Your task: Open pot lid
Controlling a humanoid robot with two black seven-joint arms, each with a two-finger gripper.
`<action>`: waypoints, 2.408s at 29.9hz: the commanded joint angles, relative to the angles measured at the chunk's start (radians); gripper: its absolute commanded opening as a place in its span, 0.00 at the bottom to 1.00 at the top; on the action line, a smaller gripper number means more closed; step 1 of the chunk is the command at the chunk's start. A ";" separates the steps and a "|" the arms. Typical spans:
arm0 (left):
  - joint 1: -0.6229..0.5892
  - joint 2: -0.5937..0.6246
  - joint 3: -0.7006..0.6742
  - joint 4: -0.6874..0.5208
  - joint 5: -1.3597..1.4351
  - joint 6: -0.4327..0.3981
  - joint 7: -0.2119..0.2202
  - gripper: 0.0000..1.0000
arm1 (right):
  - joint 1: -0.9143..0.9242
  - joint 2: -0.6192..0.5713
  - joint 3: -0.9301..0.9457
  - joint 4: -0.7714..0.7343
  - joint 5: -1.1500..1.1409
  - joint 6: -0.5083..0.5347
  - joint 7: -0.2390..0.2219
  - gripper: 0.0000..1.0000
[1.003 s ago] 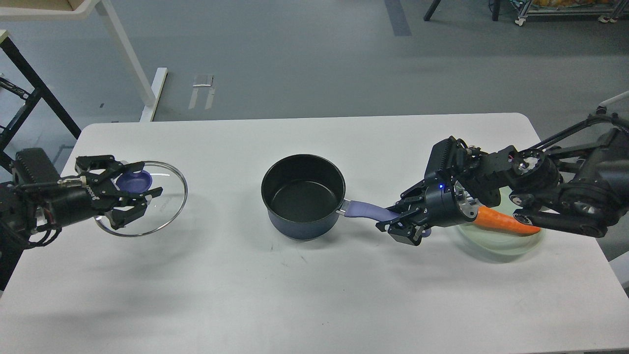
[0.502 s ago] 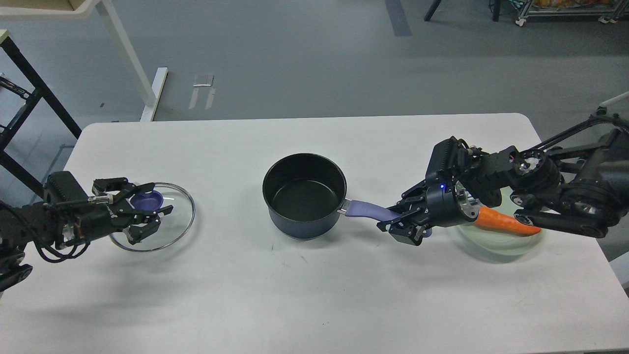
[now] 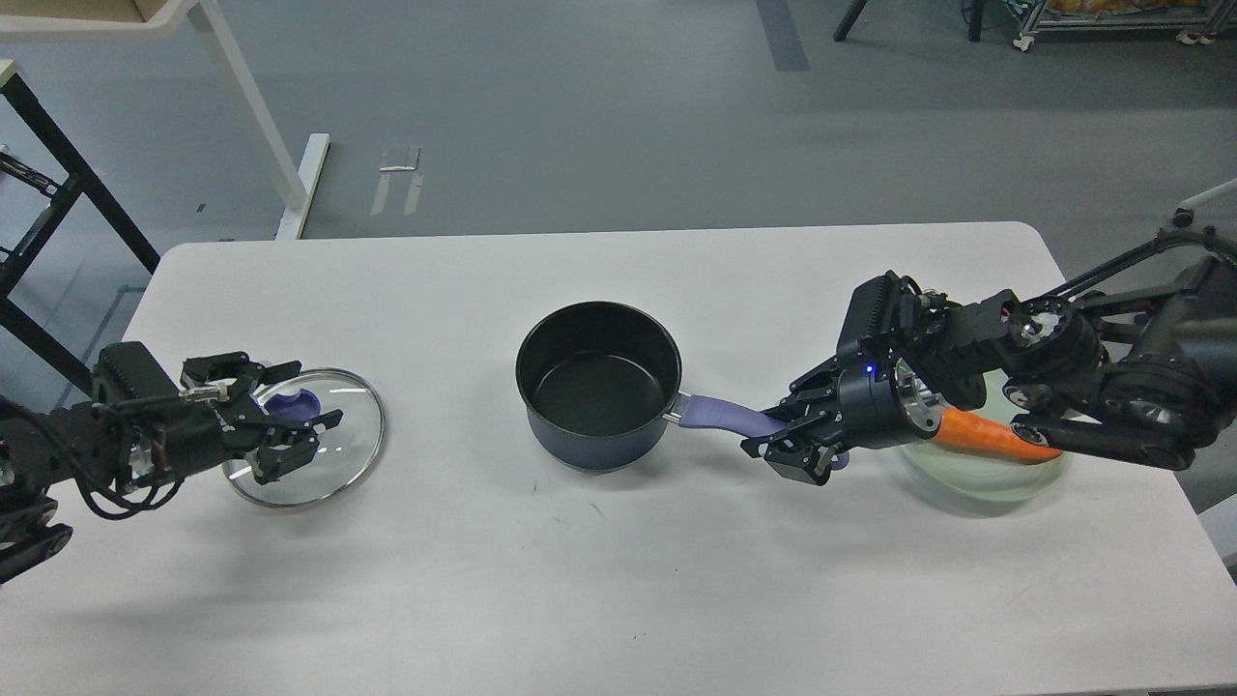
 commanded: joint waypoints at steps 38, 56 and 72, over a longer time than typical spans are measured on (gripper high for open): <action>-0.185 0.022 -0.225 -0.076 -1.888 -0.746 0.000 0.99 | 0.010 -0.021 0.012 0.003 0.014 0.000 0.000 0.81; -0.169 0.002 -0.260 -0.094 -1.931 -0.788 0.018 0.99 | -0.194 -0.388 0.509 0.175 1.058 -0.017 0.000 0.97; 0.036 -0.130 -0.458 -0.094 -1.924 -0.779 0.022 0.99 | -0.706 -0.117 1.037 -0.072 1.626 0.171 0.000 0.98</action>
